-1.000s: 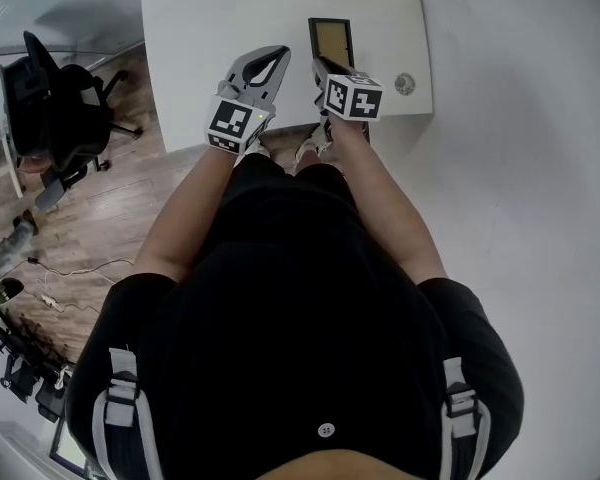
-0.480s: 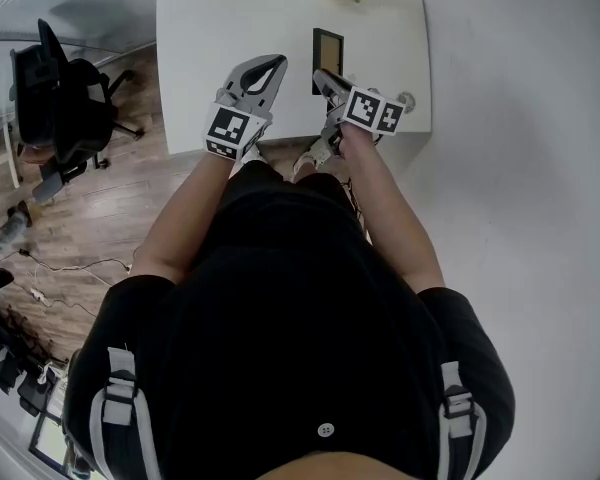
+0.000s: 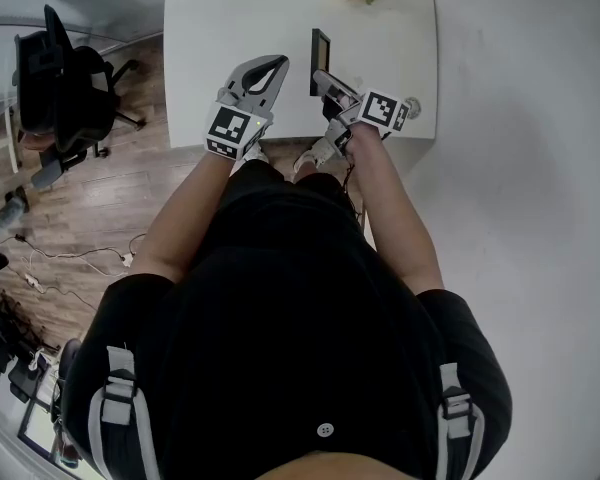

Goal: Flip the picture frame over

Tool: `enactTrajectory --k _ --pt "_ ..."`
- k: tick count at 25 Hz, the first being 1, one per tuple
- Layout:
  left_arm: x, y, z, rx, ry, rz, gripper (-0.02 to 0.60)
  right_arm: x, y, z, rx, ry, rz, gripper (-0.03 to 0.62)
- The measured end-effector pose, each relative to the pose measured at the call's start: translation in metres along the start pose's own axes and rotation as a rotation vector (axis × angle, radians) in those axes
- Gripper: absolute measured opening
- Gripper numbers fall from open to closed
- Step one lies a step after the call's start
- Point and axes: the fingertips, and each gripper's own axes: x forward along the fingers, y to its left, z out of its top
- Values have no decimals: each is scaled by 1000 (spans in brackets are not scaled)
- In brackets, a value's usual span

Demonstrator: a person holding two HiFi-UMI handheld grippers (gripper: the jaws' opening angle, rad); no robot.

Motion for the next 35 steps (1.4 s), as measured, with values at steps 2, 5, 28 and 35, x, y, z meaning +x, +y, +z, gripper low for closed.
enactTrajectory --k 2,5,28,35 --pt "0 1 0 -6 0 4 6 1 -3 -1 38 -6 26 51" --pt "0 3 -3 -11 3 13 6 3 -8 -3 81 -4 64 51" --pt "19 -3 -35 -33 72 8 6 30 -54 -32 268 66 298 51" --pt "24 -10 -38 -32 78 8 6 16 -71 -26 316 18 290 51"
